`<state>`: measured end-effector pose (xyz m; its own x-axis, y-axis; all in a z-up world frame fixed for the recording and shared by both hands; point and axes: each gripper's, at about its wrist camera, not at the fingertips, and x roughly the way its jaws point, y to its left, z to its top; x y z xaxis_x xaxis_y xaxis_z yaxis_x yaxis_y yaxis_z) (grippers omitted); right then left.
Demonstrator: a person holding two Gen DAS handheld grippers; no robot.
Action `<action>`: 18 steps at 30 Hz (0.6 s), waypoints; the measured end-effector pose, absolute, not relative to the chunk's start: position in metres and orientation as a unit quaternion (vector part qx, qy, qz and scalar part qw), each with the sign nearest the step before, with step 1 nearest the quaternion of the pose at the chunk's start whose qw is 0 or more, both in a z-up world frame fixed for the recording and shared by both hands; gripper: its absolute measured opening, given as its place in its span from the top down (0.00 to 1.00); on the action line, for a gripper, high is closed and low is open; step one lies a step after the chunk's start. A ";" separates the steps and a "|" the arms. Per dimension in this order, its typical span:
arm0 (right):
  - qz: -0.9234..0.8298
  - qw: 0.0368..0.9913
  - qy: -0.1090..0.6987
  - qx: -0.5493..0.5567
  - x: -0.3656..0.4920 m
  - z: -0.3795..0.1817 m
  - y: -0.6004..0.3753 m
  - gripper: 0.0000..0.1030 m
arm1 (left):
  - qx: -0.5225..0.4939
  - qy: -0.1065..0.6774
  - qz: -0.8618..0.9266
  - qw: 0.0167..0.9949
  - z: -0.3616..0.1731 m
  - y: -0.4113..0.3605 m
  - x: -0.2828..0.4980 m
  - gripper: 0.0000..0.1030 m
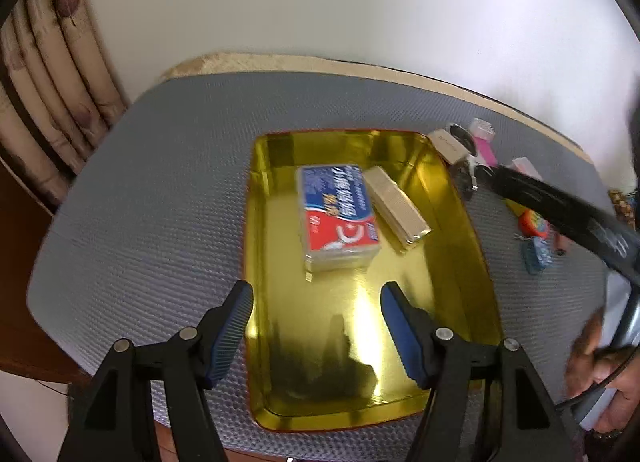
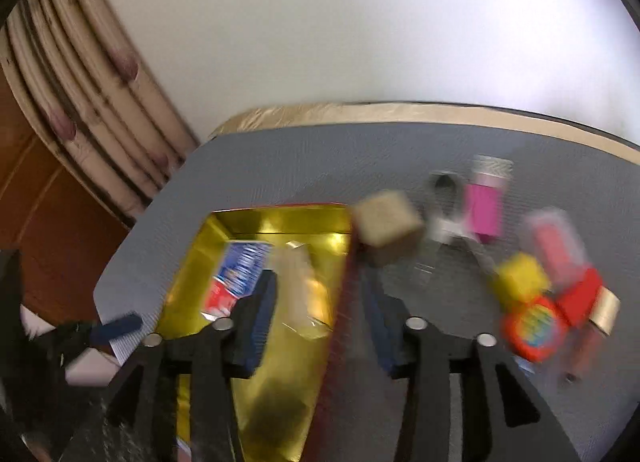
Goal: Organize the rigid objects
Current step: 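Release the floss box and lighter into the tray with both grippers, then grasp the blue keychain tin with the left gripper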
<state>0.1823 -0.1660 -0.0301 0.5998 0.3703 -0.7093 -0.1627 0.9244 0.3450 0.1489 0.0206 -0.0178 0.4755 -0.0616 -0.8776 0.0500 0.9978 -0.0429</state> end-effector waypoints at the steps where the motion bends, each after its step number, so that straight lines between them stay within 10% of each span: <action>1: 0.126 0.892 0.417 0.118 0.167 -0.033 -0.189 0.43 | -0.012 0.514 -0.041 0.857 -0.018 0.020 0.148 0.34; 18: -0.116 0.882 0.453 0.051 0.075 -0.109 -0.401 0.35 | -0.003 0.552 -0.211 0.807 -0.007 -0.155 0.153 0.34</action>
<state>0.0745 -0.4006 -0.1089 0.5626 -0.1594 -0.8112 0.2511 0.9678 -0.0160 0.1527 -0.1551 -0.0069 0.3011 -0.3439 -0.8894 0.3383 0.9106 -0.2376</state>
